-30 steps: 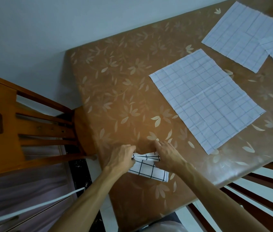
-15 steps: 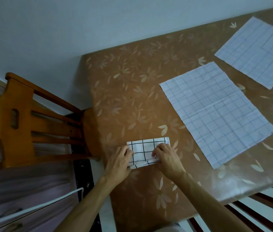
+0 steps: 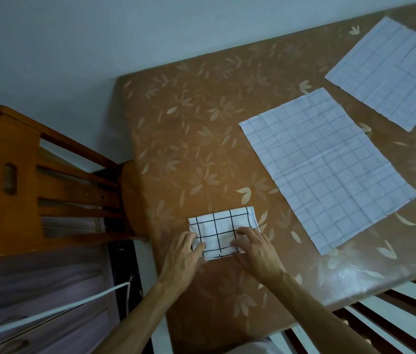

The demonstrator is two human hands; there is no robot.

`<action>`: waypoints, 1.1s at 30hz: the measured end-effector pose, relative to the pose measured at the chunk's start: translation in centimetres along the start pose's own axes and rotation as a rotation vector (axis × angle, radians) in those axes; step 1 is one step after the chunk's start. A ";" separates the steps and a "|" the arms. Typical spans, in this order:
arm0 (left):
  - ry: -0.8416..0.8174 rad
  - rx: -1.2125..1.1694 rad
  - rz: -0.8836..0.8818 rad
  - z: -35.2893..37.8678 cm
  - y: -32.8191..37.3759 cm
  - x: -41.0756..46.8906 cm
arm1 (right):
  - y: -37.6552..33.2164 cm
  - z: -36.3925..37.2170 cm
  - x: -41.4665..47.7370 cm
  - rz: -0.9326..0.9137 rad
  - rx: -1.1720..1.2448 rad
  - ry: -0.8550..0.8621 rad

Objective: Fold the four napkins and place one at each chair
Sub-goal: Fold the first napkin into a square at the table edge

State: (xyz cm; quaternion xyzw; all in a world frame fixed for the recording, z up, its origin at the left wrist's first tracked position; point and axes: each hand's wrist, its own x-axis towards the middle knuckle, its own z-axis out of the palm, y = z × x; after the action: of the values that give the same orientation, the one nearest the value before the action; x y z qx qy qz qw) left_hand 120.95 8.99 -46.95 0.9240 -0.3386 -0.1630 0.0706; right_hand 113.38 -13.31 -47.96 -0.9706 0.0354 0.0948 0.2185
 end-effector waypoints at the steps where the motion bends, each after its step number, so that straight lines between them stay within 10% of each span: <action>1: 0.004 0.015 0.014 0.1 0.0 -0.1 | 0.2 -0.1 -0.2 0.008 0.002 0.017; 12: -0.002 0.140 0.072 0.0 1.5 3.7 | -0.8 0.0 1.9 -0.071 -0.109 0.156; 33: -0.127 0.176 0.013 1.2 -0.4 2.2 | 2.0 0.8 1.6 0.194 -0.230 -0.122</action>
State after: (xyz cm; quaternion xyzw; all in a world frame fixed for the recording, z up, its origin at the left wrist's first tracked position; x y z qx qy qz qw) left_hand 122.38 7.81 -48.72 0.9122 -0.3612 -0.1906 -0.0314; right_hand 114.57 -14.81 -49.80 -0.9737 0.1047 0.1776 0.0974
